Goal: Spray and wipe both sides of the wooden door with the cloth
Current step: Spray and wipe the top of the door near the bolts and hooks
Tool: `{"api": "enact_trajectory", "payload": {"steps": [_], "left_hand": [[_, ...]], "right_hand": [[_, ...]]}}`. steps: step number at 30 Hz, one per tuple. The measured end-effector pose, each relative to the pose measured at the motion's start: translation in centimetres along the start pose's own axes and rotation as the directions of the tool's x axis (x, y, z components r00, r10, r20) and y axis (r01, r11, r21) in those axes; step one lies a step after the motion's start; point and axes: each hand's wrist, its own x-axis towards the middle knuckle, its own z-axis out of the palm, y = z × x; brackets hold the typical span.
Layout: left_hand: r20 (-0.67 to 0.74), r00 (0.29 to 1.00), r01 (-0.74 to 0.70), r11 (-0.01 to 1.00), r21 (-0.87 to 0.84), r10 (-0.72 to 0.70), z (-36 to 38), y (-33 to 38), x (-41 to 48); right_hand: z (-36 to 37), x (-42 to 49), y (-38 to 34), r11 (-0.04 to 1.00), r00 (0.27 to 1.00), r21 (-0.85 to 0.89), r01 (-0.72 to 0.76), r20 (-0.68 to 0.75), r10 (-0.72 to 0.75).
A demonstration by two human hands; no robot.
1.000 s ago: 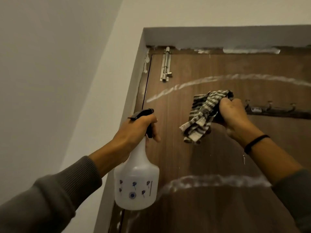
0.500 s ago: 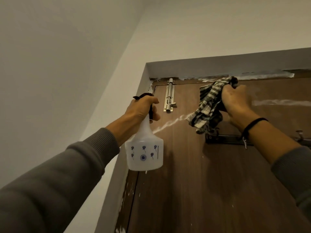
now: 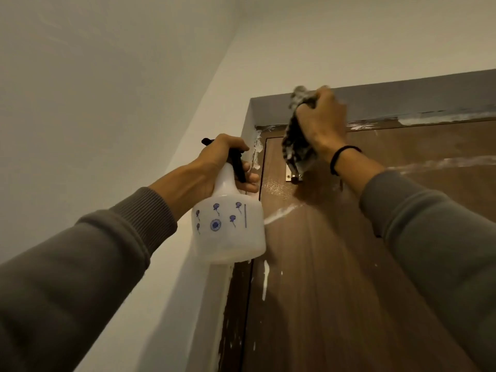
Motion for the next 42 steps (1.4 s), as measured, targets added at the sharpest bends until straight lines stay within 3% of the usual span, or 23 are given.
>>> {"api": "enact_trajectory", "payload": {"steps": [2,4,6,9,13,17,23,30,34,42], "left_hand": [[0.017,1.0,0.006,0.999,-0.036,-0.006,-0.3,-0.2,0.4],[0.024,1.0,0.008,0.999,-0.048,-0.007,-0.6,-0.3,1.0],[0.03,1.0,0.0,0.999,-0.034,0.001,-0.9,-0.4,1.7],[0.049,0.999,0.007,1.0,-0.016,-0.006,-1.0,-0.6,2.3],[0.056,0.998,-0.008,1.0,0.002,0.007,-1.2,-0.8,2.9],[0.063,0.997,-0.037,0.999,-0.008,0.038,-1.5,-0.7,3.6],[0.068,0.998,-0.015,1.0,0.005,0.015,-1.4,-0.9,3.2],[0.038,0.999,-0.004,1.0,-0.016,0.004,-1.9,-1.2,2.1],[0.027,1.0,0.004,1.0,-0.004,-0.004,-1.7,-1.1,1.6],[0.015,1.0,0.01,0.999,0.033,-0.011,-0.7,-1.3,1.4]], "right_hand": [[2.9,-1.3,0.1,0.946,0.949,-0.255,0.201,0.291,-0.123],[5.6,-3.4,1.0,0.792,0.805,-0.453,0.409,0.588,-0.079],[7.9,-4.8,2.4,0.704,0.724,-0.48,0.524,0.686,-0.071],[9.6,-3.4,3.6,0.663,0.762,-0.525,0.534,0.638,-0.109],[11.0,0.6,2.3,0.596,0.848,-0.683,0.422,0.529,0.006],[12.4,3.1,1.2,0.56,0.869,-0.739,0.375,0.49,0.065],[10.7,2.3,3.2,0.527,0.802,-0.662,0.533,0.593,-0.065],[6.9,-6.1,2.4,0.466,0.702,-0.575,0.672,0.695,-0.156],[5.6,-10.2,2.9,0.439,0.657,-0.55,0.711,0.742,-0.135],[7.4,-3.9,1.8,0.475,0.715,-0.616,0.629,0.698,-0.043]]}}
